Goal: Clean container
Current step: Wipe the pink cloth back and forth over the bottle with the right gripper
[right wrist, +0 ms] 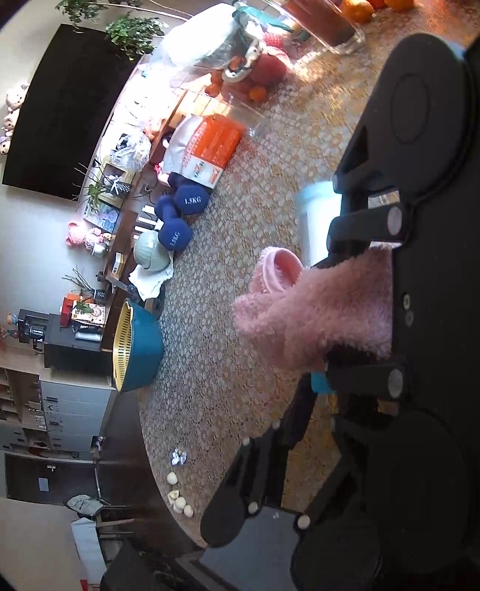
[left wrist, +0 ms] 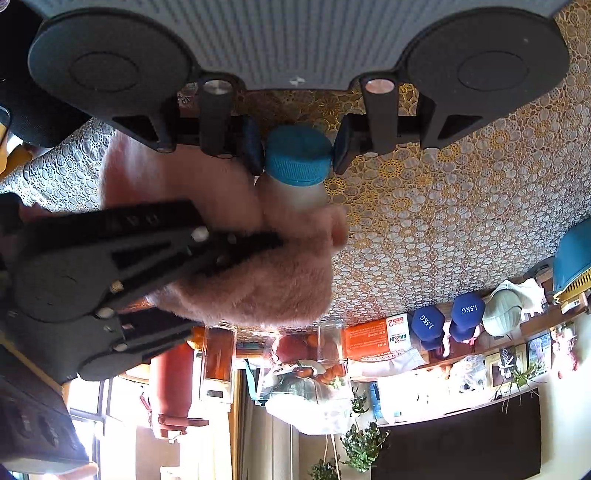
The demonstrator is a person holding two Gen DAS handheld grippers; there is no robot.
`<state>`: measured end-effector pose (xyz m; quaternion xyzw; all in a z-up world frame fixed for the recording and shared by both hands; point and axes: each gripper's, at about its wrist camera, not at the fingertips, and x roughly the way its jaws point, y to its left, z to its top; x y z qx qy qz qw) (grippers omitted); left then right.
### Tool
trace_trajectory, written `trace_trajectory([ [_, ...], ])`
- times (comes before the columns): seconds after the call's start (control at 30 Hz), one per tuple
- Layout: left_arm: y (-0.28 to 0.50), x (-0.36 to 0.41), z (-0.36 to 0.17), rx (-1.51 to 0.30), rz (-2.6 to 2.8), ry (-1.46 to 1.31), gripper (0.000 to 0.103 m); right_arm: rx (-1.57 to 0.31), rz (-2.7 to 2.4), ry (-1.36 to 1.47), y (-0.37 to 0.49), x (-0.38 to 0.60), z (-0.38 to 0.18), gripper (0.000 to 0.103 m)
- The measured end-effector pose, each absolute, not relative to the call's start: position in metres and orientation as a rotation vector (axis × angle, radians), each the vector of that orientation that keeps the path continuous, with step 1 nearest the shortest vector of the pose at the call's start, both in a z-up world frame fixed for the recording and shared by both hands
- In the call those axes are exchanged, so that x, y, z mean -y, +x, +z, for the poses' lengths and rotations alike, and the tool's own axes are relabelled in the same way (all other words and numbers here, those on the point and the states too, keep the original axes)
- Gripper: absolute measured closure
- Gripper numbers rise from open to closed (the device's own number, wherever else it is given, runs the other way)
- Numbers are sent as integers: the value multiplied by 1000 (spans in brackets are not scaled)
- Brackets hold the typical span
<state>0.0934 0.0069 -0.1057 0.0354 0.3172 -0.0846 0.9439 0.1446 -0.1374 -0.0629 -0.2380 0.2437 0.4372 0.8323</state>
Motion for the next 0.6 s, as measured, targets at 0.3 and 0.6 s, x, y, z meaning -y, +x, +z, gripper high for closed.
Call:
trace_trajectory([
  [0.3,91,-7,-105,-640,-169,72,63,-525,736,-515,207,151,-67,75],
  [0.6,90,-7,-107,-630,-112,142,63,-516,754,-475,217,134,-68,76],
])
